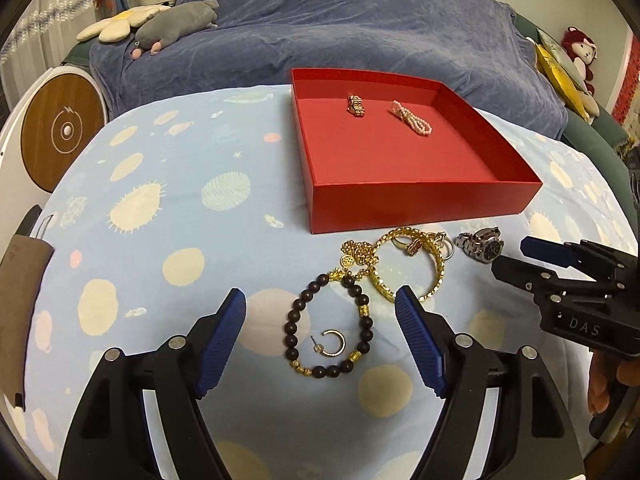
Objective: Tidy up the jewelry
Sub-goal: 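Withdraw both grippers from the box back to the jewelry, then close the right gripper on the silver watch band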
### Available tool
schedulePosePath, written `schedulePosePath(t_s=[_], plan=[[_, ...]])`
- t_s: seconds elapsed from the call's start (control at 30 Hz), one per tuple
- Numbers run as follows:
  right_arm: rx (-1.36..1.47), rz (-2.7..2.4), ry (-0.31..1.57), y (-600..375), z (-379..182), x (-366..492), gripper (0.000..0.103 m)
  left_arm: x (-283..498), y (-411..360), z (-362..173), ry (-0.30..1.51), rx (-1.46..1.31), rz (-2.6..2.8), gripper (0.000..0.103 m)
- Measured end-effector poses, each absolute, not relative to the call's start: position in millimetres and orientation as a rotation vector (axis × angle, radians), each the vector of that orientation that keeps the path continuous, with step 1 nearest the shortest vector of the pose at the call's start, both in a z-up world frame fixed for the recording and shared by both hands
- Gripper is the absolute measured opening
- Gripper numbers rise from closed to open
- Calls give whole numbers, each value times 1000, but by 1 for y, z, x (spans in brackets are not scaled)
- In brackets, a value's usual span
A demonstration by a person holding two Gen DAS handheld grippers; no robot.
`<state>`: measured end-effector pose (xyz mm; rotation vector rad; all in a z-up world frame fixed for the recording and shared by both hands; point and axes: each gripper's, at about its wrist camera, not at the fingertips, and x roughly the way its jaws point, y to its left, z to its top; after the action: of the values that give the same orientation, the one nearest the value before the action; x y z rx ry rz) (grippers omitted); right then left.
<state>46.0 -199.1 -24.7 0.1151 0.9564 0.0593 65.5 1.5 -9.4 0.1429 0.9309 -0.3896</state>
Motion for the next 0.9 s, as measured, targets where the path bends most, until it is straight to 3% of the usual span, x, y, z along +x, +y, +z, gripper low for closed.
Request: schedulePosePath(t_s=[0.37, 0.53, 0.8, 0.9], plan=[[106, 61, 960, -194, -35, 57, 50, 68, 14, -24, 976, 130, -383, 74], [88, 63, 961, -191, -37, 60, 33, 64, 16, -24, 976, 127, -387, 74], [100, 66, 955, -193, -38, 62, 24, 66, 20, -30, 994, 121, -366, 74], [103, 71, 960, -193, -38, 62, 9, 69, 22, -30, 992, 116, -358, 74]])
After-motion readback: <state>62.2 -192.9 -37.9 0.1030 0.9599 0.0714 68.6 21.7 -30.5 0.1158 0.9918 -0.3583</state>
